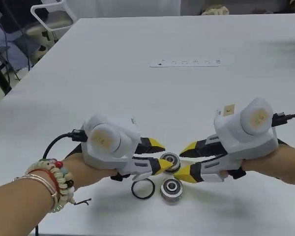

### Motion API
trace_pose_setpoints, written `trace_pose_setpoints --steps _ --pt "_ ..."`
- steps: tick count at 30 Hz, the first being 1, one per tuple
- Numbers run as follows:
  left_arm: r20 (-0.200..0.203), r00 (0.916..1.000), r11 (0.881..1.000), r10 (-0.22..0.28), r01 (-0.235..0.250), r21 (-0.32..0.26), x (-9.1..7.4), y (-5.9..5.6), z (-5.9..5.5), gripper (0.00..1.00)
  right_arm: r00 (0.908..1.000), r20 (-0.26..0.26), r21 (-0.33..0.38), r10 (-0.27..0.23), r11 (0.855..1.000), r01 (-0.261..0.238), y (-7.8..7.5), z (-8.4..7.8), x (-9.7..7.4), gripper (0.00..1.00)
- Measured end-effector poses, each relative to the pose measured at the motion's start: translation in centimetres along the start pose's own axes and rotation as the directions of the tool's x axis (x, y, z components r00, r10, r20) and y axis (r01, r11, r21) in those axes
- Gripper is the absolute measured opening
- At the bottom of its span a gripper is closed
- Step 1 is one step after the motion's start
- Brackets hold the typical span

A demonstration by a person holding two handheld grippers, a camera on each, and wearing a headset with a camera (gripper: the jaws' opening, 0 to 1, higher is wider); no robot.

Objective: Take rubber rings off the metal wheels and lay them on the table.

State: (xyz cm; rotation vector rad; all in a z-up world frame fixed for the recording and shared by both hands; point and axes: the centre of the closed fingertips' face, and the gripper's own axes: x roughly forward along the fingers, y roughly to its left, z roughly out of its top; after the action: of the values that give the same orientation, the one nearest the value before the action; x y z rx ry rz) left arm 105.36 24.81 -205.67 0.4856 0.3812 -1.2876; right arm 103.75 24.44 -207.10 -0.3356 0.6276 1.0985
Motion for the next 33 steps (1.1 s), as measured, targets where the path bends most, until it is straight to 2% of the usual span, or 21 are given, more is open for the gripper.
trace_pose_setpoints --steps 6,13,16,33 --pt "0.002 0.9998 1.0 -0.018 0.018 -0.025 0.26 -0.48 0.07 0.08 0.9999 0.008 0.036 -0.013 0.999 0.013 -0.19 -0.11 0.37 0.28" --pt "0.009 0.9998 0.998 -0.016 0.016 -0.058 0.31 -0.39 0.06 0.08 0.9992 0.015 0.061 -0.037 0.997 0.036 -0.44 -0.02 0.73 0.27" --pt "0.009 0.9998 0.998 -0.017 0.017 -0.065 0.3 -0.4 0.04 0.08 0.9991 0.01 0.055 -0.042 0.998 0.041 -0.53 -0.15 0.73 0.23" --pt "0.017 0.9998 0.997 -0.013 0.014 -0.074 0.26 -0.41 0.06 0.08 1.0 -0.002 0.082 0.0 0.997 0.001 -0.36 -0.41 0.26 0.15"
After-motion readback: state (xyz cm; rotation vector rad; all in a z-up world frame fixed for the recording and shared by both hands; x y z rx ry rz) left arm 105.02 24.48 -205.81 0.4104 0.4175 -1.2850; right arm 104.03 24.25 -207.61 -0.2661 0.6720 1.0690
